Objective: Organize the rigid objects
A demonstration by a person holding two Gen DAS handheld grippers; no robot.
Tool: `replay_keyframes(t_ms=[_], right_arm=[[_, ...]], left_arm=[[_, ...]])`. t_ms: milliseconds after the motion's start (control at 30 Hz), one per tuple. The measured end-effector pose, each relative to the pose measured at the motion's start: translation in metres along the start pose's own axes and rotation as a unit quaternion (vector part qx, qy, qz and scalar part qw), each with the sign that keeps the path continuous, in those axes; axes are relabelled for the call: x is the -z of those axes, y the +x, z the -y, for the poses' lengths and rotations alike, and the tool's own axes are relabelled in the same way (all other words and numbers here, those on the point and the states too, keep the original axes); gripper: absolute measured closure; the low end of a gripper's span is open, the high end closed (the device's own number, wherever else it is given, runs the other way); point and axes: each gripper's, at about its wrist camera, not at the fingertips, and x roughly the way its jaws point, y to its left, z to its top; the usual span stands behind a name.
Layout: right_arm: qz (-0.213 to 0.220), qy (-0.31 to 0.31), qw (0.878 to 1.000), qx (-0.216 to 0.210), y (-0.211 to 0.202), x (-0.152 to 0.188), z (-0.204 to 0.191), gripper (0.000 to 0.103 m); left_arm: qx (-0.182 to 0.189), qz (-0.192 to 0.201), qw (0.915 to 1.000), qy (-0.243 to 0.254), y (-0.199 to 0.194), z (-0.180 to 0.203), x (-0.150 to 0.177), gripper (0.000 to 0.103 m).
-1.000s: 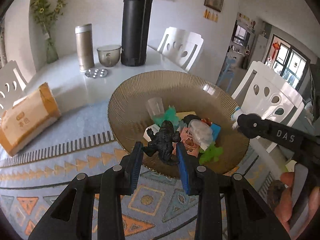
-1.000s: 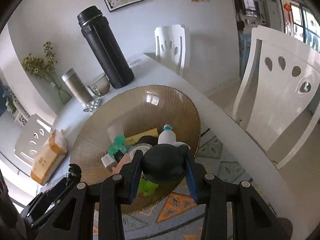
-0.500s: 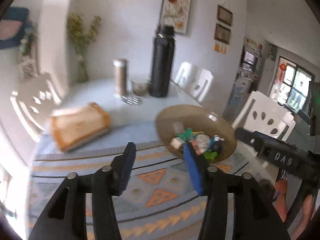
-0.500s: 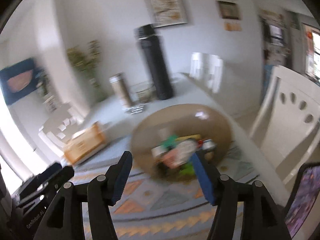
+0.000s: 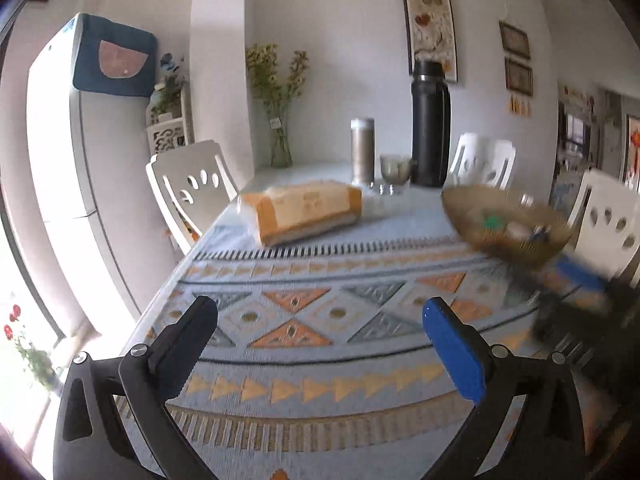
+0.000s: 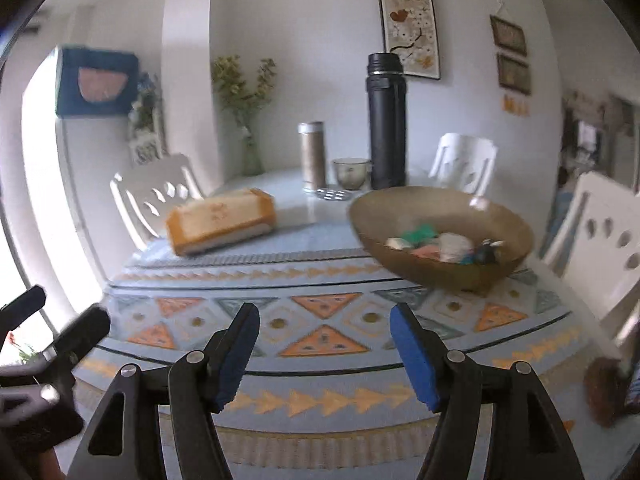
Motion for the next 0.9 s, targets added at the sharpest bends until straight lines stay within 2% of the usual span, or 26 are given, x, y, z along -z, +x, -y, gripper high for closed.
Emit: replay_keyframes(t_ms=[67, 133, 200, 500, 667, 900], right_arm=[[0.018, -0.001, 1.0, 0.007, -0.003, -0.001, 0.004, 0.029], [0.006, 0.003, 1.0, 0.004, 0.002, 0.0, 0.007, 0.023], [-0.01, 0.0, 1.0, -0.006, 0.009, 0.001, 0.005, 0.023], [-0.026, -0.027, 0.999, -0.015, 0.012, 0.007, -0.008, 0.023], [-0.06, -0.02, 0.998, -0.03, 0.025, 0.01, -0.007, 0.019], [-0.126, 0.031, 0.99, -0.063, 0.05, 0.017, 0.013, 0.019]], left_arm=[[-0.002, -0.01, 0.9999, 0.002, 0.008, 0.0, 0.005, 0.0], [0.017, -0.028, 0.9995, 0.0, 0.011, 0.0, 0.007, 0.0], [0.026, -0.033, 0.999, 0.012, 0.013, 0.005, 0.01, 0.0], [0.004, -0.028, 0.998, 0.056, 0.005, 0.025, 0.017, 0.0], [-0.003, -0.046, 0.9979, 0.046, 0.012, 0.02, 0.016, 0.0], [-0.006, -0.062, 0.998, 0.012, 0.017, 0.006, 0.015, 0.0]])
